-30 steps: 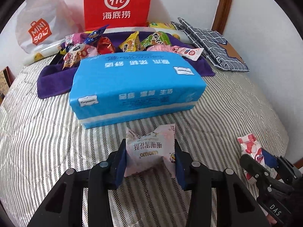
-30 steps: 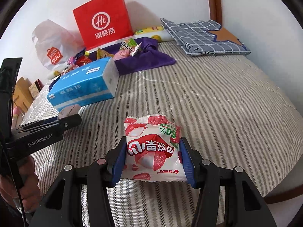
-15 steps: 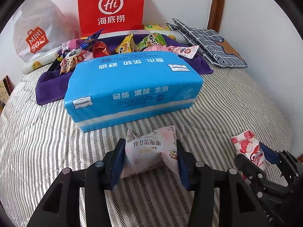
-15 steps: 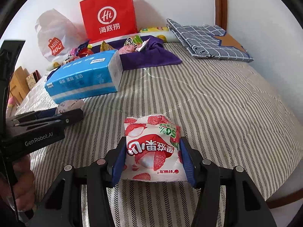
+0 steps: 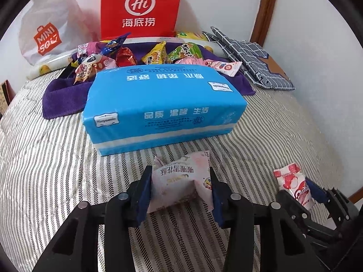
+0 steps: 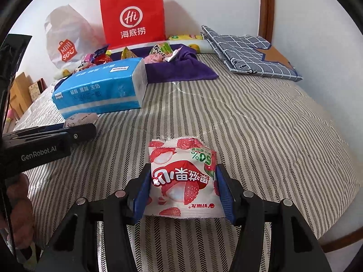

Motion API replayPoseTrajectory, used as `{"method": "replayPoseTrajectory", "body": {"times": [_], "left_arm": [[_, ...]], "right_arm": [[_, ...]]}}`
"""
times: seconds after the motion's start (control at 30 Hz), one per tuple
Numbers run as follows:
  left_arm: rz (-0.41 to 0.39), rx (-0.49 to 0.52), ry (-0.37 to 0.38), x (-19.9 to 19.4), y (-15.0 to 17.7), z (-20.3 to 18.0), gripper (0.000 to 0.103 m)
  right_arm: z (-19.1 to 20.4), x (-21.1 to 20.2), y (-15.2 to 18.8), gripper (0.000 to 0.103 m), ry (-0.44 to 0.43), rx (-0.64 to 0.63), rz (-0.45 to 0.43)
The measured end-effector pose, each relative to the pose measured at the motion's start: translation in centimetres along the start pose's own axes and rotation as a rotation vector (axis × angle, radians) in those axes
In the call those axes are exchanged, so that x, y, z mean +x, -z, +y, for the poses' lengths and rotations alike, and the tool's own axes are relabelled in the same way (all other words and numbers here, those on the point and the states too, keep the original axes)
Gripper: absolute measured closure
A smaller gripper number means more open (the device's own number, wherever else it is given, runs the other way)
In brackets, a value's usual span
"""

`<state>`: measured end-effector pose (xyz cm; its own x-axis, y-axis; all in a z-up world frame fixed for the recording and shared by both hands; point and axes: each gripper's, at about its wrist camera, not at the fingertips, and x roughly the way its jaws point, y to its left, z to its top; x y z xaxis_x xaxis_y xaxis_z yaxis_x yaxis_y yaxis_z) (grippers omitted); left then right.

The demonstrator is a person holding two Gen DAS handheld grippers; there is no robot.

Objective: Organize snacks
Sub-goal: 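Lift both packets with both grippers and carry them toward the purple towel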

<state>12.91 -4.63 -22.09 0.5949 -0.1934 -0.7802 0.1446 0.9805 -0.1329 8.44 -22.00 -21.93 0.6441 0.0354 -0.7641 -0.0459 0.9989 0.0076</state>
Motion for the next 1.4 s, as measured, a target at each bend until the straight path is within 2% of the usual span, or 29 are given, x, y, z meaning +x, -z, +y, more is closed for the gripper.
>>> {"method": "replayPoseTrajectory", "body": {"times": [0.07, 0.23, 0.47, 0.63, 0.73, 0.83, 0.93, 1.1, 1.23, 1.3, 1.4], "left_arm": [[0.000, -0.019, 0.009, -0.1, 0.0, 0.3, 0.063], [0.005, -0.012, -0.022, -0.3, 0.2, 0.2, 0.063], [-0.003, -0.050, -0.029, -2.0, 0.4, 3.1, 0.063], [0.012, -0.077, -0.107, -2.9, 0.5, 6.3, 0.063], [0.014, -0.089, -0.159, -3.0, 0.3, 8.3, 0.063], [0.026, -0.103, -0.174, -2.6, 0.0, 9.8, 0.063], [0.019, -0.094, -0.184, -2.4, -0.1, 10.0, 0.063], [0.013, -0.052, -0.227, -1.7, -0.1, 9.4, 0.059], [0.012, -0.049, -0.224, -1.8, -0.1, 9.4, 0.058], [0.015, -0.052, -0.210, -1.8, -0.3, 9.7, 0.056], [0.016, -0.054, -0.203, -1.8, -0.4, 9.9, 0.056]], "right_arm": [[0.2, -0.1, 0.0, 0.049, 0.008, -0.009, -0.002], [0.1, -0.1, -0.5, 0.050, 0.003, -0.013, 0.027], [1.0, -0.4, -2.9, 0.050, 0.019, -0.065, -0.016], [1.6, 1.0, -4.8, 0.049, 0.026, -0.101, -0.034], [1.5, 2.4, -5.8, 0.049, 0.007, -0.081, -0.011], [1.1, 4.0, -6.4, 0.049, -0.021, -0.048, 0.033], [0.9, 5.3, -6.4, 0.049, -0.035, -0.032, 0.074], [1.3, 5.4, -6.4, 0.048, -0.030, -0.051, 0.070], [1.3, 5.4, -6.5, 0.040, -0.022, -0.059, 0.078], [1.2, 5.3, -6.4, 0.026, -0.003, -0.061, 0.090], [0.6, 5.0, -6.0, 0.022, -0.014, -0.047, 0.101]]}}
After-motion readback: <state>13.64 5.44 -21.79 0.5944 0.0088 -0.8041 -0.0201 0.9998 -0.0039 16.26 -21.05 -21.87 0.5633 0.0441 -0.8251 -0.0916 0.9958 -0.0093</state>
